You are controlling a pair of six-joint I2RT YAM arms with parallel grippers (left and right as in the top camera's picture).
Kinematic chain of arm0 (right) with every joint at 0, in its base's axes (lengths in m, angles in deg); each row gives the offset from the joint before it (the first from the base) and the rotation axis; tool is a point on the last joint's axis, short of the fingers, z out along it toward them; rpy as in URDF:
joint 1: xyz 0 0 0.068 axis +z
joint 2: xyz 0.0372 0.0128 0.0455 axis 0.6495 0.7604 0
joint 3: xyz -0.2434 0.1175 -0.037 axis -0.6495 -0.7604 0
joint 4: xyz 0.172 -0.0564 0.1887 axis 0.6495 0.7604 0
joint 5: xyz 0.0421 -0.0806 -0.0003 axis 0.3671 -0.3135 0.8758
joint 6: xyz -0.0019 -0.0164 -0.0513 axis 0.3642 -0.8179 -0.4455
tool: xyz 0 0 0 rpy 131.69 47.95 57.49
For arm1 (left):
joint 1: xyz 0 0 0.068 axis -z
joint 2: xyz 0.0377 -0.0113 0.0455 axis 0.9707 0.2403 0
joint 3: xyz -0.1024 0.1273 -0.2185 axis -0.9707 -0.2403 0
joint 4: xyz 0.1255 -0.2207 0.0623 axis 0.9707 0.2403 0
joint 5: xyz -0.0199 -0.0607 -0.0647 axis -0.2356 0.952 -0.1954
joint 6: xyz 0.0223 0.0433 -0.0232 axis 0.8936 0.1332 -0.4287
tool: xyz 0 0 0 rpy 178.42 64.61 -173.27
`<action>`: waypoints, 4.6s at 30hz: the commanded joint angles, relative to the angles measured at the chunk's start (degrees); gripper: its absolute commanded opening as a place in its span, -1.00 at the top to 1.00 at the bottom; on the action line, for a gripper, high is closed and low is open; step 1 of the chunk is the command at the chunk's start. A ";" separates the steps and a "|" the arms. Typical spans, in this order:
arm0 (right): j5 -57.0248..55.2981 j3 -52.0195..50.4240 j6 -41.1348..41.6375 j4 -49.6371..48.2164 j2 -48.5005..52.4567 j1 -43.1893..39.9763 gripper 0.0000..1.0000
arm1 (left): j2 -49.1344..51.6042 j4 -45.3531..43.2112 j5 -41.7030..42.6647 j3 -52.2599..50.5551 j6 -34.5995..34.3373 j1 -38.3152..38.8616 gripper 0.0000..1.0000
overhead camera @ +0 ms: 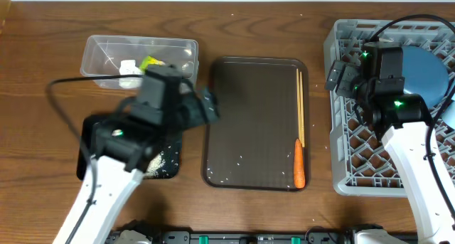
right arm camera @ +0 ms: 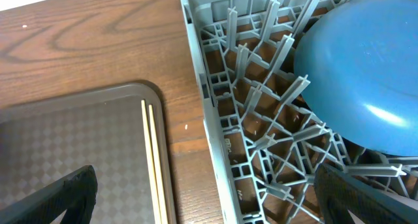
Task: Sort waste into correct bins and load items into the dishwasher rack
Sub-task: 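Move the left gripper over the orange carrot on the brown tray, then lower the left gripper and close it around the carrot, then lift the carrot and carry it left over the black rice tray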
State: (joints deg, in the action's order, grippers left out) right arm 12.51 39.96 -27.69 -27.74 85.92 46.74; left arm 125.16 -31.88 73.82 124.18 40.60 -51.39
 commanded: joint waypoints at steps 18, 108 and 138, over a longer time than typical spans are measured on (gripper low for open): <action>-0.98 0.17 0.13 0.04 -0.35 -0.07 -0.99 | 25.86 -10.29 9.09 -1.29 0.28 23.61 -0.95; -0.98 0.17 0.13 0.04 -0.35 -0.07 -0.99 | 49.03 -3.63 -12.96 14.56 1.20 32.50 -0.79; -0.98 0.17 0.13 0.04 -0.35 -0.07 -0.99 | 50.97 -6.01 -11.91 12.50 -4.20 32.46 0.05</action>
State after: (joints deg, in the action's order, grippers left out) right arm 12.51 39.96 -27.69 -27.74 85.92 46.74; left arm 174.91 -38.61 63.68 137.73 38.04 -18.84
